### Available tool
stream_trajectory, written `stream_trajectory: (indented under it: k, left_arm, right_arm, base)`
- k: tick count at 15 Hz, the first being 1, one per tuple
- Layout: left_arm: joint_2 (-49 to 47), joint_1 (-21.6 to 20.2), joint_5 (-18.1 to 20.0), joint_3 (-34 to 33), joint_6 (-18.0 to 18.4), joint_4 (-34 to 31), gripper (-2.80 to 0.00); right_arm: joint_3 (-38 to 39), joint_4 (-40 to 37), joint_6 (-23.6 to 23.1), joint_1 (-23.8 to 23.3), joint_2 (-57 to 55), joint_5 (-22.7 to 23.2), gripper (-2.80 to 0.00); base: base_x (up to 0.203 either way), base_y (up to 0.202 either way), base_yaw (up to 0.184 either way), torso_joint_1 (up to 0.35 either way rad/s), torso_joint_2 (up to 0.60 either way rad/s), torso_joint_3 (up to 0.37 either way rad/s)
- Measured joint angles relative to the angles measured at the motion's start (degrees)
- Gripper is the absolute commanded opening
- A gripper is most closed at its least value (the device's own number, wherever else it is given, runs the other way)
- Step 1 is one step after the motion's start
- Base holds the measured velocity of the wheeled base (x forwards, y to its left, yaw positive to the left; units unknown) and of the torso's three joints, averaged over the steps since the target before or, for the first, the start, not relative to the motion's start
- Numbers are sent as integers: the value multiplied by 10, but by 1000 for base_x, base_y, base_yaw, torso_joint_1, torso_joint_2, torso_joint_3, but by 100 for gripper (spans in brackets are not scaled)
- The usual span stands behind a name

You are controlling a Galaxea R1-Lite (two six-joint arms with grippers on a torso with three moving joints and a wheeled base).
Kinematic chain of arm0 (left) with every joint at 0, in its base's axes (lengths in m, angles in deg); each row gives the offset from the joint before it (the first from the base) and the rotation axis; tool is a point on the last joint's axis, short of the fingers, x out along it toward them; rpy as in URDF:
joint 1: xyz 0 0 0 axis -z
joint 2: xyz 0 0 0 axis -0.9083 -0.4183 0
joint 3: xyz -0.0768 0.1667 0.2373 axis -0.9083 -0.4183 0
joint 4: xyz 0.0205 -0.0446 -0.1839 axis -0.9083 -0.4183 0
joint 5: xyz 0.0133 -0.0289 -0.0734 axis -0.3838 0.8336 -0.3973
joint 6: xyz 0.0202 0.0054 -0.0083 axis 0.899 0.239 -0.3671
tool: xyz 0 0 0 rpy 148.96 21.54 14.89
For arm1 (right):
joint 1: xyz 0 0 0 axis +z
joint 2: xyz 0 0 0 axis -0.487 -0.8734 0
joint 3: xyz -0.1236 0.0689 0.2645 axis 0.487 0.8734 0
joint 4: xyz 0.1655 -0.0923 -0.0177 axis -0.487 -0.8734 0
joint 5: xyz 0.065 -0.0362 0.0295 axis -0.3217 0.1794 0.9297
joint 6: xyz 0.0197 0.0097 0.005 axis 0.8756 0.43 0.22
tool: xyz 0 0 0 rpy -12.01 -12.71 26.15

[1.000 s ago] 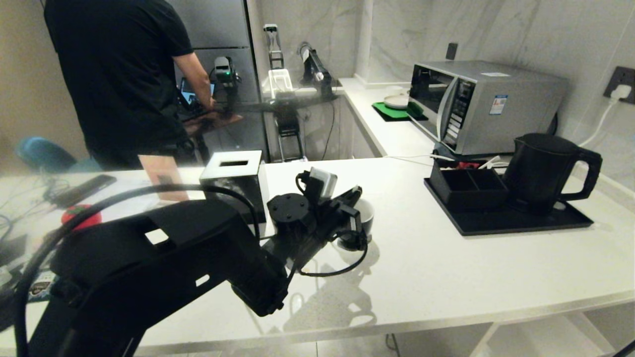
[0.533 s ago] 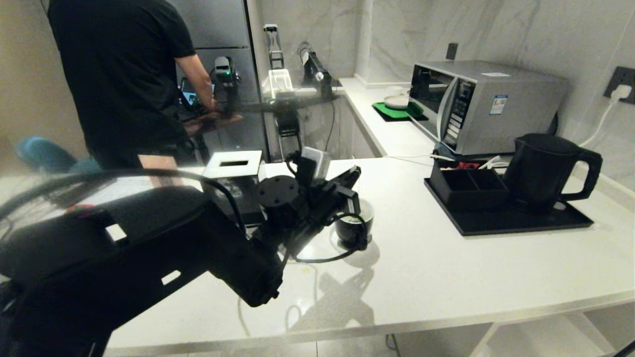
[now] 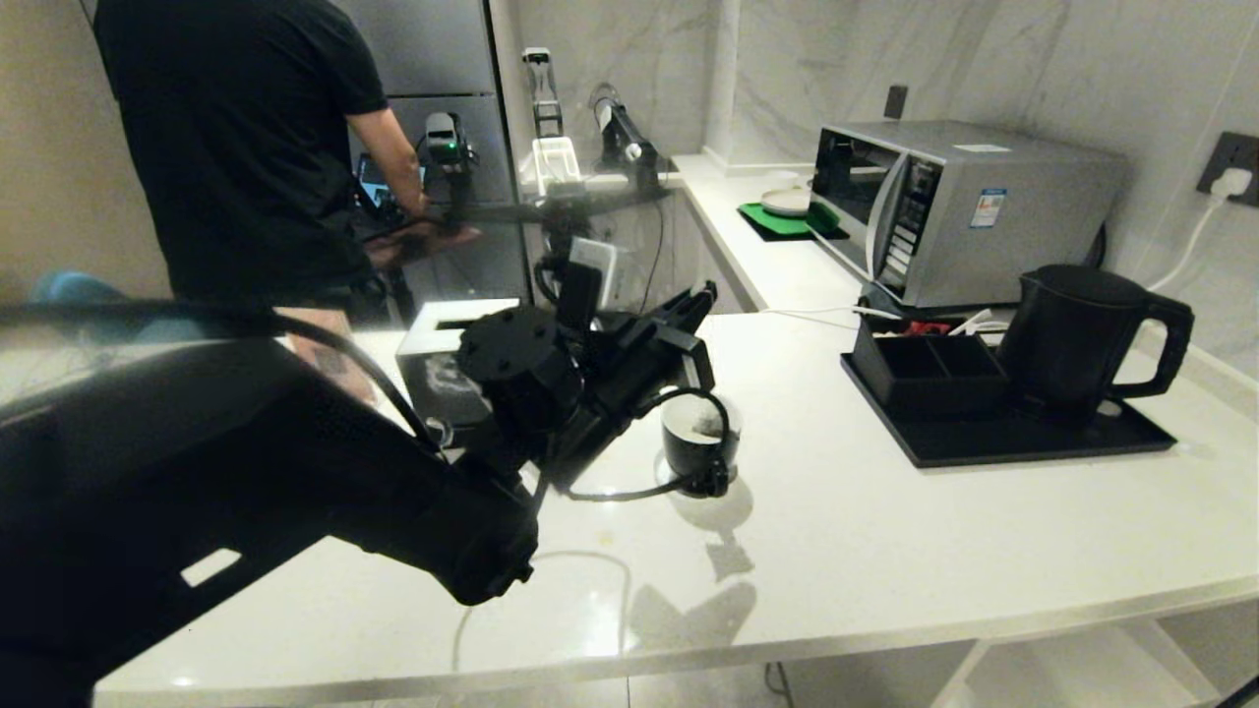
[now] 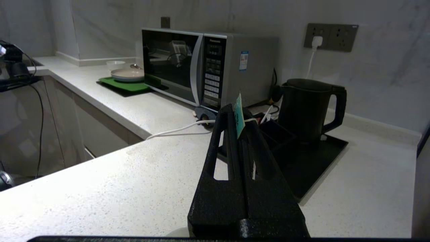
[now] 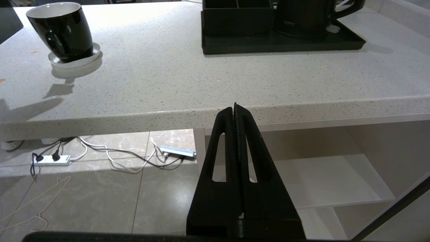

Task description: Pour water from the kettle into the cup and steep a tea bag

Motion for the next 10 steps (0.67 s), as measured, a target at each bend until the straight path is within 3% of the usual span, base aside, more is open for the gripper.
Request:
stream_trajectory:
  k: [10]
  left_arm:
    - [20, -3, 0, -12, 0, 1, -280]
  right_arm:
    - [0, 0, 0, 0, 0, 0, -280]
  base:
    - [0, 0, 0, 0, 0, 0]
